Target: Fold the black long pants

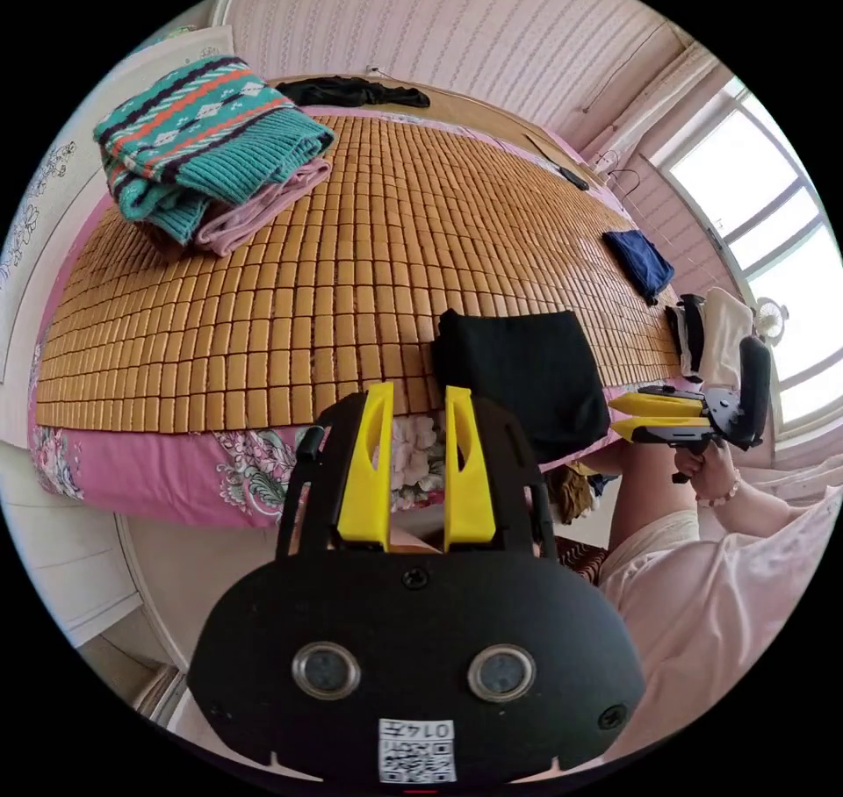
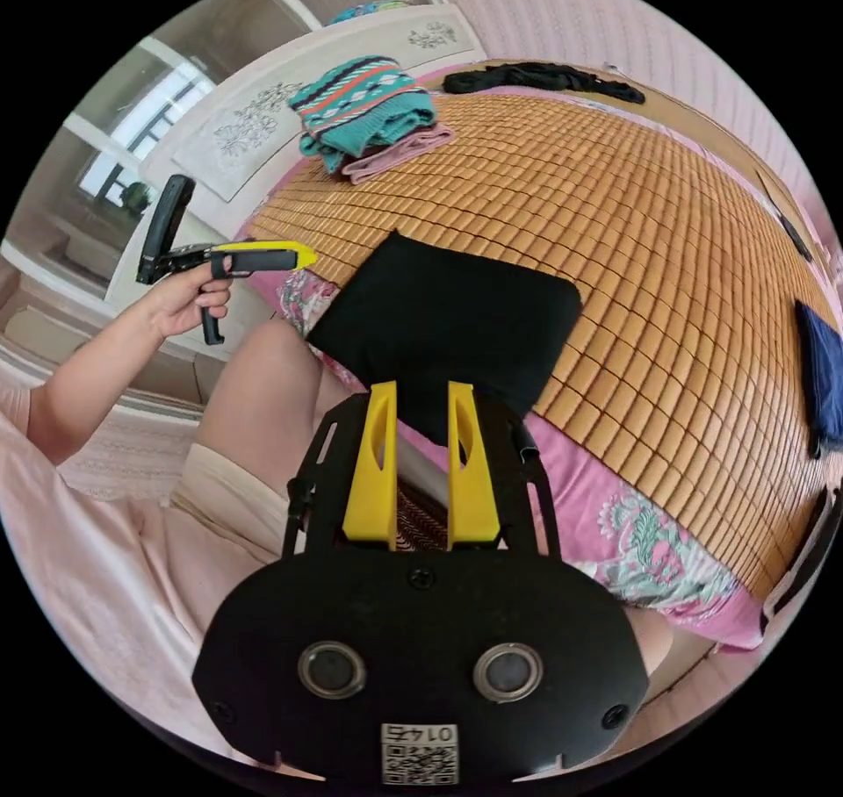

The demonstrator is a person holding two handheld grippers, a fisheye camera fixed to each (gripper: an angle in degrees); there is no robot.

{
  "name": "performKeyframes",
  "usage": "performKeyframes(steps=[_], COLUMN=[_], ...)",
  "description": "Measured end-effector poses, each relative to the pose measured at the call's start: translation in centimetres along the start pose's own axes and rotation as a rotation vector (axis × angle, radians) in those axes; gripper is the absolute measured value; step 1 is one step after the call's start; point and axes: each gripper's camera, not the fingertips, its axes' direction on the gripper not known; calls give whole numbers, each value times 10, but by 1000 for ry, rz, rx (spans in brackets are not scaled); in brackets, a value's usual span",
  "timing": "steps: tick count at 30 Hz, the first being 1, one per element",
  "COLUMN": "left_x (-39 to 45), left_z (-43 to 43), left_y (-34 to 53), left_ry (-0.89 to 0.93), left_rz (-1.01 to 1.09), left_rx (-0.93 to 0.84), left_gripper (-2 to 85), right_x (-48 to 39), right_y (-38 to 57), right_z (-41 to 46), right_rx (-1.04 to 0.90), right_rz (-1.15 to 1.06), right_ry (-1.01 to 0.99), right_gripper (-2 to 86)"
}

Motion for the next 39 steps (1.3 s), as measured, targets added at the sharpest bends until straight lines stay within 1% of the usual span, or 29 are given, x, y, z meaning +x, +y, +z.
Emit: performKeyframes(steps=[2,5,8,9,11,12,14,16,22,24,27,28,29,31,33,35,37,39], left_x=[2,5,7,5,1,-3,-12,-17,-17,-18,-21,-21,-23,-26,-27,-28,-30,-31], left_z=[12,33,51,53,51,49,47,45,40,39,37,36,36,35,33,33,32,31], left_y=[-6,-17,-22,-21,-20,-20,-20,-20,-24,-27,-29,-29,-29,-29,-30,-31,-33,-34], left_ry=[74,153,132,123,142,156,184,197,147,138,138,137,137,145,142,143,144,144], left_rz=[-15,-17,-7,-14,-16,-35,-72,-89,-70,-61,-60,-58,-66,-69,-64,-65,-65,-63], left_rx=[-11,-66,-119,-103,-86,-82,-78,-68,-54,-58,-58,-55,-47,-40,-39,-41,-43,-46], left_gripper=[132,157,150,139,131,126,117,112,107,108,108,108,109,109,109,109,109,109], right_x=[39,73,93,97,114,118,132,140,143,143,140,140,139,136,134,139,148,154], right_y=[9,8,0,-2,-8,-9,-2,6,32,34,34,34,35,36,35,28,20,13], right_z=[5,13,18,21,44,51,56,60,67,69,75,80,86,84,68,40,30,31], right_rx=[-11,-24,29,33,-13,-29,10,20,-2,-28,-128,-201,-292,-326,-249,-81,-7,-18], right_rz=[149,237,264,270,291,308,375,400,372,372,319,313,304,286,263,278,314,337], right_ry=[2,-13,-35,-51,-220,-259,-260,-320,-385,-382,-342,-313,-240,-148,-154,-211,-268,-304], right_gripper=[108,133,138,138,135,128,112,106,79,70,44,35,28,20,25,48,59,53])
